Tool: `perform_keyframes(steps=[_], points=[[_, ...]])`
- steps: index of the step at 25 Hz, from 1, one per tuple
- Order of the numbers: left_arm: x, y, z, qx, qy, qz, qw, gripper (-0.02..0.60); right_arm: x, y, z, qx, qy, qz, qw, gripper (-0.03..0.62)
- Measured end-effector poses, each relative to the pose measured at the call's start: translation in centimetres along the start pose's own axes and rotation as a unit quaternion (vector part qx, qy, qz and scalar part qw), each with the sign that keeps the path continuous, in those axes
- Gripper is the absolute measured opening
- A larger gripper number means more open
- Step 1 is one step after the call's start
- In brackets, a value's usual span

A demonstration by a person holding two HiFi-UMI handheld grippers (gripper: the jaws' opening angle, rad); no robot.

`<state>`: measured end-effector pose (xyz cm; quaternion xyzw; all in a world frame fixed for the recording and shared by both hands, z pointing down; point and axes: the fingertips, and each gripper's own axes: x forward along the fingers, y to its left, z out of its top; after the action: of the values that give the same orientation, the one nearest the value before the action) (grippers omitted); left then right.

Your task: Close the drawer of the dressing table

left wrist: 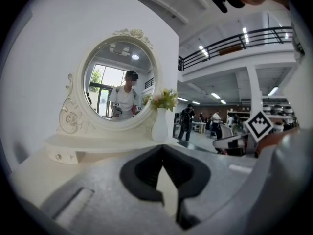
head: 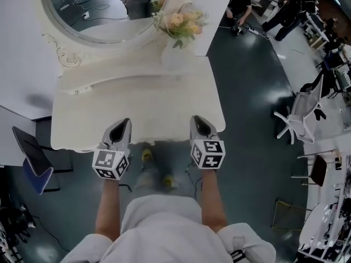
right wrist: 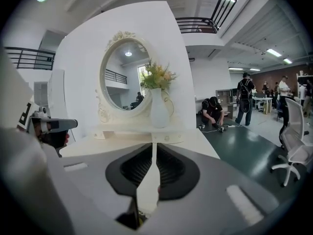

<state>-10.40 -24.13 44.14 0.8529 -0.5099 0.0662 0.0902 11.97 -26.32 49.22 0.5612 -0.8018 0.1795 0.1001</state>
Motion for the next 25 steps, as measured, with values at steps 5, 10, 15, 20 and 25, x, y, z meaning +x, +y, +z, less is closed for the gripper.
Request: perform_keyframes(steps=[5,10,15,20,25], points=[[-1.7,-1.4,1.0,0.006,-0.009,0.002,0.9999,-0.002,-2.9,0.5,-0.3,0.011,-0.004,0.012,1.0,0.003],[-2.9,-2.2,2.4,0.015,-0.022,0.007,0.9996,-0.002,-5.2,0.8,0.1,0.002,-0.009,0.021,1.0,0.003],[-4.1,-3.3,2.9,0.013,-0.028,0.01,0.9995,-0.002,-6.8,1.1,0.4,-0.015,-0.01,0.029,0.999,0.003],[-5.4,-3.7,3.7,0.017,-0.036,0.02,0.999,-0.002,-8.2,0.7,1.3,-0.023,-0.019,0.031,0.999,0.003],[-6.2,-4.2,5.2,0.027,-0.043,0.018,0.9986,-0.002,-9.6,0.9,2.5,-0.038,-0.029,0.033,0.998,0.003]])
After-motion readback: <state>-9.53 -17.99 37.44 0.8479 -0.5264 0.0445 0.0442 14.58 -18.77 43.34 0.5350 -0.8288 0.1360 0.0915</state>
